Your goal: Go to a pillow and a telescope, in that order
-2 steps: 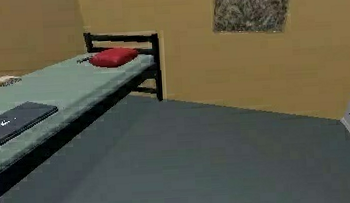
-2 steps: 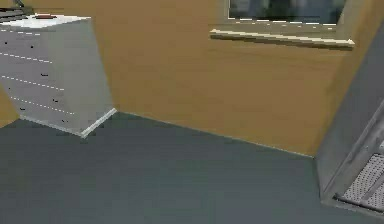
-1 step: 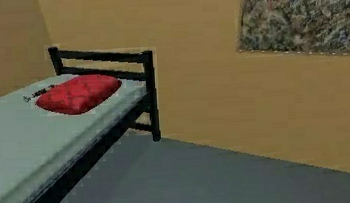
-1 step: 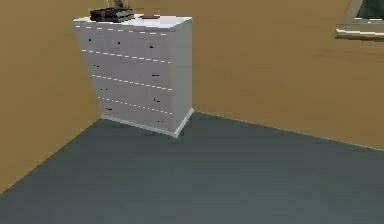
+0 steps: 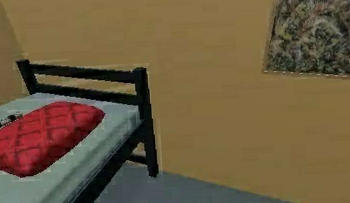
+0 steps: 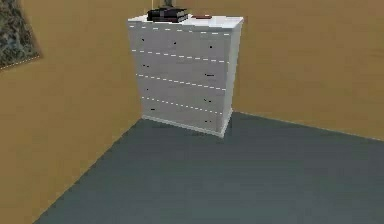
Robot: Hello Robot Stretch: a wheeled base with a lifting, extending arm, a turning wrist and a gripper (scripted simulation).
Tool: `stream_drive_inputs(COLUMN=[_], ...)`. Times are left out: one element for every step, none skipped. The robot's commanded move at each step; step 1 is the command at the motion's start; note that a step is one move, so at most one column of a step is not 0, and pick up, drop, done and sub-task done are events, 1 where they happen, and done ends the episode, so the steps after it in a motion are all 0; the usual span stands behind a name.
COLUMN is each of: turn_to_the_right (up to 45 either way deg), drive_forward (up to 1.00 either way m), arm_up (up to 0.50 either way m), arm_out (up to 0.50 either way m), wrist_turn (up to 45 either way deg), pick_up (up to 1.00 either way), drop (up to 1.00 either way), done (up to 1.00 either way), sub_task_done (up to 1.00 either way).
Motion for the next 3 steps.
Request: stream_drive_inputs(turn_to_the_right=[-36.0,0.0,-45.0], drive_forward=[0.0,0.0,0.0], arm_up=[0.0,0.0,0.0], arm_out=[0.0,0.0,0.0], wrist_turn=[0.0,0.0,0.0], pick_up=[0.0,0.0,0.0], drop=[0.0,0.0,0.0], done=[0.0,0.0,0.0], sub_task_done=[0.0,1.0,0.0])
